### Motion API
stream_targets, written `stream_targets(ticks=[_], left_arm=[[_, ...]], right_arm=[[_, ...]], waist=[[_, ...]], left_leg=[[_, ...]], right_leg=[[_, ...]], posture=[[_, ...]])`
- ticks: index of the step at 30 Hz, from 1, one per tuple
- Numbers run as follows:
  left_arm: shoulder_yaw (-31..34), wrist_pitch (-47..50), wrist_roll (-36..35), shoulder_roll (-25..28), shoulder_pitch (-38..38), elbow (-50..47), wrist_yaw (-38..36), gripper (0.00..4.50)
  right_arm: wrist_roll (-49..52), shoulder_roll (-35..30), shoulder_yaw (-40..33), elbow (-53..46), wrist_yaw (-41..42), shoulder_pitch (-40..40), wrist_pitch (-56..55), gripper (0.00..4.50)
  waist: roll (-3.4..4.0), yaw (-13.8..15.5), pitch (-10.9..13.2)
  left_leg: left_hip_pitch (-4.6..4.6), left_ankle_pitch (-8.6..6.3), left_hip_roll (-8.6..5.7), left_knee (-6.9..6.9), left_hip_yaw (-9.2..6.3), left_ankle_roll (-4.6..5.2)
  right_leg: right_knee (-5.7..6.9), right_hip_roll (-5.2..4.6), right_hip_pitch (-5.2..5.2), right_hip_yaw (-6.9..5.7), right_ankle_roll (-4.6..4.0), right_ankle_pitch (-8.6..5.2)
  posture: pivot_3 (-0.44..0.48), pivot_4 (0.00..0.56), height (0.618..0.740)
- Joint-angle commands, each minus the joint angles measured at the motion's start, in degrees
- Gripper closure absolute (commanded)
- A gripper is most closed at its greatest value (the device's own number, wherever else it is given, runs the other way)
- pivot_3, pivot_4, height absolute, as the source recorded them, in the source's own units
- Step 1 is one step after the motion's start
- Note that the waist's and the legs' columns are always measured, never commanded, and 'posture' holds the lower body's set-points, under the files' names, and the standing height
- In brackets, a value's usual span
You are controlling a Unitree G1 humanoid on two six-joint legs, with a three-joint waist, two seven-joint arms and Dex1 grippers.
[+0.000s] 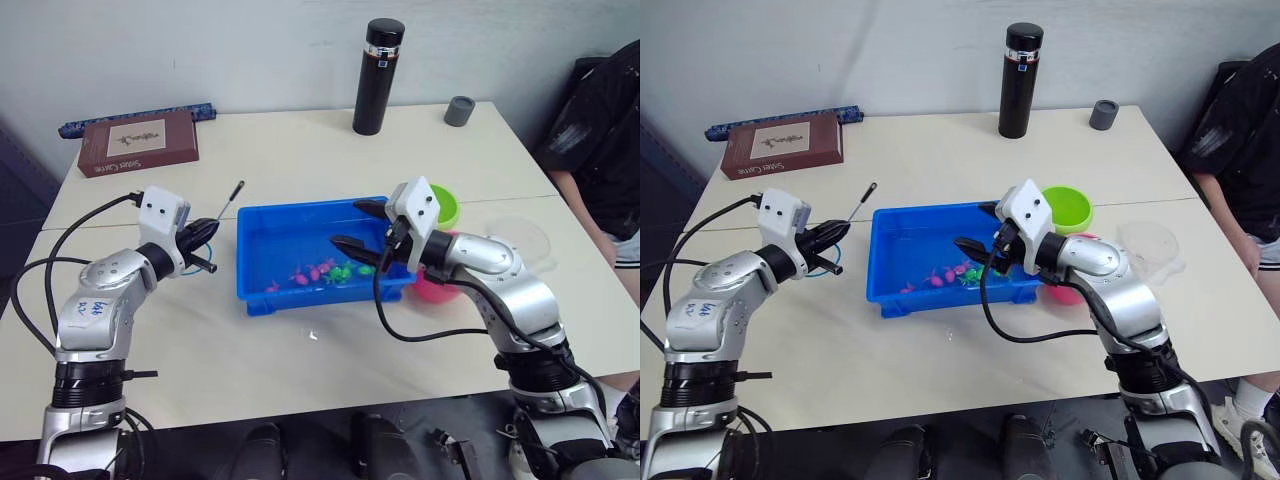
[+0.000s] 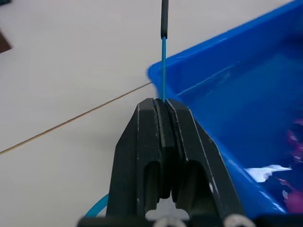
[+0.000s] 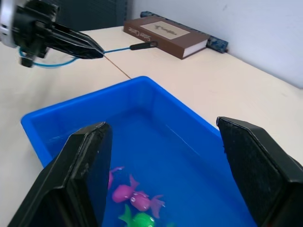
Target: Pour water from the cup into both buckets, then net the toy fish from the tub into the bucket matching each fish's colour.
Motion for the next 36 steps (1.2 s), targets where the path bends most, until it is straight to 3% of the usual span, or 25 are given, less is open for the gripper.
stream_targets(ticks=[1, 13, 25, 36], left_arm=[[-0.9, -0.2, -1.8, 2.1, -0.3, -3.5, -4.3, 4.45], [-5.7, -1.2, -7.2, 4.0, -1.3, -10.7, -17.0, 4.45], [-14.2, -15.7, -3.3, 4.8, 2.3, -8.9, -29.1, 4.45], [-17.3, -23.2, -0.1, 4.0, 3.3, -6.4, -33.1, 4.45]], right_arm=[[0.7, -1.9, -2.8, -2.7, 1.4, -1.2, -1.0, 0.72], [3.3, -12.1, -5.5, -4.2, 13.2, 1.6, -3.4, 0.72], [2.3, -12.0, -0.2, -8.0, 17.8, 6.7, -6.1, 0.72], [1.4, -11.8, 3.1, -8.2, 21.3, 6.8, -8.3, 0.72]], waist=[[0.0, 0.1, 0.0], [-0.01, 0.2, 0.0], [-0.01, 0.2, 0.0], [-0.01, 0.2, 0.0]], left_leg=[[0.0, 0.0, 0.01, 0.0, -0.01, -0.01], [-0.02, 0.0, 0.0, 0.07, 0.0, 0.0], [0.01, 0.01, 0.04, 0.24, 0.01, 0.0], [0.02, 0.01, 0.05, 0.31, -0.01, 0.0]], right_leg=[[0.0, 0.02, 0.0, 0.0, -0.01, 0.0], [-0.04, 0.06, 0.03, 0.02, -0.01, -0.01], [-0.09, 0.18, 0.03, 0.11, -0.04, -0.02], [-0.01, 0.19, 0.03, 0.12, -0.05, -0.03]], posture=[[0.0, 0.15, 0.74], [0.0, 0.15, 0.74], [0.0, 0.15, 0.74], [0.0, 0.15, 0.74]])
